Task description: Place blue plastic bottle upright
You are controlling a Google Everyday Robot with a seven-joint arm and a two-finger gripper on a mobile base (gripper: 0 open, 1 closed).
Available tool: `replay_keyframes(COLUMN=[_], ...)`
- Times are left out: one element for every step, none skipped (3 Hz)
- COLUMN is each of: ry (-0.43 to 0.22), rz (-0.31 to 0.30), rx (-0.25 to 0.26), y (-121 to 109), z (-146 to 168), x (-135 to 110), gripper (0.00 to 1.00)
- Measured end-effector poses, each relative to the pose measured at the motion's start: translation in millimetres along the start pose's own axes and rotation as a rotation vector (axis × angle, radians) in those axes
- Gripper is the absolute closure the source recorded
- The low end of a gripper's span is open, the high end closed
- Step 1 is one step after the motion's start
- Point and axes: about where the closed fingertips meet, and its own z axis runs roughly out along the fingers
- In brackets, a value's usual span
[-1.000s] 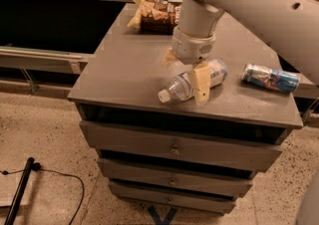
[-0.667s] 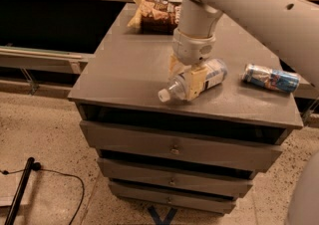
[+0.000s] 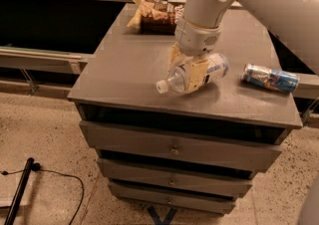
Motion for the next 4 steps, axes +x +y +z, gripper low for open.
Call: replay_keyframes(ry=[-0.13,-0.314,-0.646,-0.892], rz=[0.041,0.118,0.273,0.388], rx=[0.108,0.195,0.272,0.312], y=[-7,-15,-26,-32], z=[-49,-91,-122,-139], x=[-29,-43,-53,-63], gripper=[1.0,1.0,1.0,1.0])
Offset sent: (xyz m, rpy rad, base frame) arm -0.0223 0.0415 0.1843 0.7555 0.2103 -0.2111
